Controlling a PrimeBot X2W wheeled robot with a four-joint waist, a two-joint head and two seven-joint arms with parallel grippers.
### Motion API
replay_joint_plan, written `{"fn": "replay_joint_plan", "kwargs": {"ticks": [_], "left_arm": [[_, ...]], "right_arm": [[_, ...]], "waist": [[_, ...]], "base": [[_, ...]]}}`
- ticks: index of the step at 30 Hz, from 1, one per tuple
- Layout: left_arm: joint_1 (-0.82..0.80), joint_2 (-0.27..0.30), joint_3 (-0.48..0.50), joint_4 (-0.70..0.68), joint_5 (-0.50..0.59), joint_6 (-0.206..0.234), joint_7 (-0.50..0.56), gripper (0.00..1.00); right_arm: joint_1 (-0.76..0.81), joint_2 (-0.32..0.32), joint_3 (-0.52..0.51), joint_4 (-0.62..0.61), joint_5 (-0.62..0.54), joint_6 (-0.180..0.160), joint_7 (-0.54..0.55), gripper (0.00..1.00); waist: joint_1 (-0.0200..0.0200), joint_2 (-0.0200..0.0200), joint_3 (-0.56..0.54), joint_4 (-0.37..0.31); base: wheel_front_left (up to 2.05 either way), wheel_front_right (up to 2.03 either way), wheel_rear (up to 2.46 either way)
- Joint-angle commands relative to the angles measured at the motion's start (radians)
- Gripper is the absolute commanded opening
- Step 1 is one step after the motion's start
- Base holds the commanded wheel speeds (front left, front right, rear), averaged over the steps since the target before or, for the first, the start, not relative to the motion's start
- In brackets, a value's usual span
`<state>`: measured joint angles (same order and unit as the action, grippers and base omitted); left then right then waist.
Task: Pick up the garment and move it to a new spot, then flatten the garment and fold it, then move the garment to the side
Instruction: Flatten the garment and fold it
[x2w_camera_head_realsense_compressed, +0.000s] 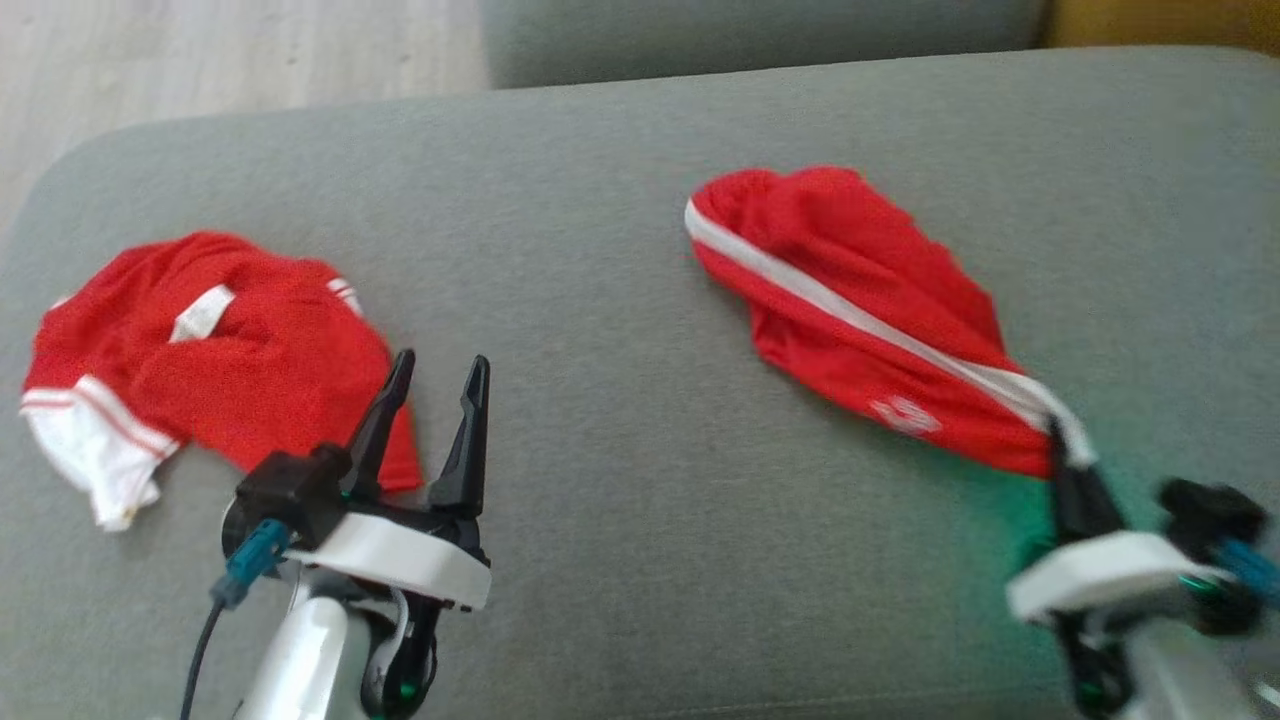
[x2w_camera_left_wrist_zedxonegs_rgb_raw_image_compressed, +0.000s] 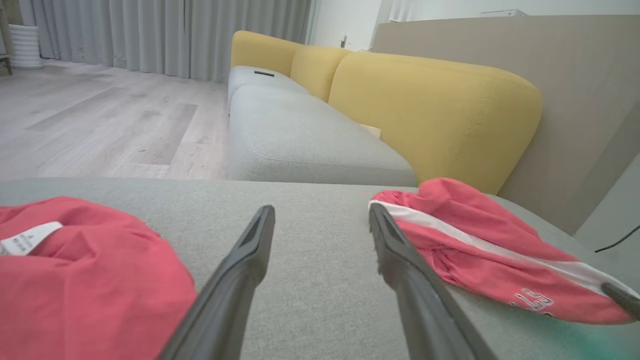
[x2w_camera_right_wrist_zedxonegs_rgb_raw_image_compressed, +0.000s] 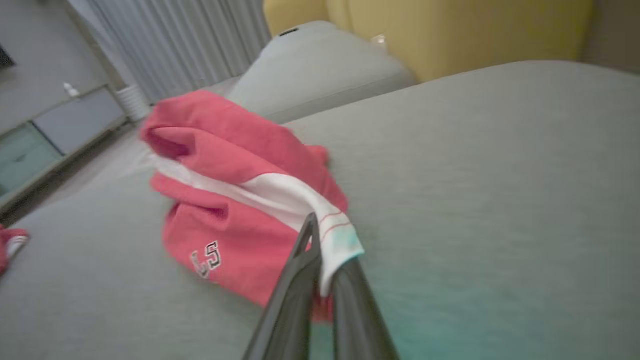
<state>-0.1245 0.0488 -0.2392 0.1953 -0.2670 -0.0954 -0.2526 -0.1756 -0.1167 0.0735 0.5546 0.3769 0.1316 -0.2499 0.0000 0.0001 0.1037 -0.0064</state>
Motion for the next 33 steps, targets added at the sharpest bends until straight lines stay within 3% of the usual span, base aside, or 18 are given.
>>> {"fn": "replay_joint_plan", "kwargs": {"ticks": [1, 5, 8, 9, 10, 11, 20, 26, 33], "left_arm": [[-0.019, 0.002, 0.036, -0.037, -0.008, 0.007, -0.009, 1.00], [-0.018, 0.001, 0.022, -0.039, -0.017, 0.011, -0.009, 1.00], [-0.018, 0.001, 0.012, -0.037, -0.021, 0.014, -0.009, 1.00], [-0.018, 0.001, 0.010, -0.036, -0.022, 0.015, -0.009, 1.00], [-0.019, 0.001, 0.008, -0.036, -0.022, 0.015, -0.009, 1.00], [-0.020, 0.001, 0.006, -0.035, -0.022, 0.015, -0.009, 1.00], [-0.020, 0.001, 0.016, -0.025, -0.020, 0.009, -0.009, 1.00], [-0.023, 0.001, 0.004, -0.026, -0.025, 0.008, -0.009, 1.00], [-0.029, 0.001, -0.011, -0.037, -0.028, 0.006, -0.009, 1.00]], "right_arm": [[0.009, -0.020, -0.026, -0.045, -0.036, -0.001, -0.012, 0.00], [0.054, -0.031, -0.217, -0.088, -0.148, -0.001, 0.000, 0.00], [0.057, -0.015, -0.289, -0.102, -0.199, -0.001, 0.039, 0.00], [0.056, -0.008, -0.308, -0.105, -0.217, -0.001, 0.051, 0.09], [0.054, -0.001, -0.329, -0.110, -0.236, -0.001, 0.058, 0.49], [0.053, 0.007, -0.348, -0.117, -0.257, -0.001, 0.062, 1.00], [0.036, 0.058, -0.445, -0.214, -0.368, -0.001, 0.024, 1.00], [0.060, 0.066, -0.261, -0.323, -0.272, -0.001, -0.008, 1.00], [0.059, 0.066, -0.094, -0.334, -0.241, -0.001, -0.011, 1.00]], "waist": [[0.0000, -0.0001, -0.014, -0.034], [0.0000, -0.0001, -0.018, -0.068], [0.0000, -0.0001, -0.017, -0.074], [0.0000, -0.0001, -0.016, -0.075], [0.0000, -0.0001, -0.015, -0.075], [0.0000, -0.0001, -0.013, -0.074], [0.0000, -0.0001, -0.012, -0.071], [0.0000, -0.0001, -0.022, -0.058], [0.0000, -0.0001, -0.016, -0.013]], "base": [[0.00, 0.00, 0.00], [0.00, 0.00, 0.00], [0.00, 0.00, 0.00], [0.00, 0.00, 0.00], [0.00, 0.00, 0.00], [0.00, 0.00, 0.00], [0.00, 0.00, 0.00], [0.00, 0.00, 0.00], [0.00, 0.00, 0.00]]}}
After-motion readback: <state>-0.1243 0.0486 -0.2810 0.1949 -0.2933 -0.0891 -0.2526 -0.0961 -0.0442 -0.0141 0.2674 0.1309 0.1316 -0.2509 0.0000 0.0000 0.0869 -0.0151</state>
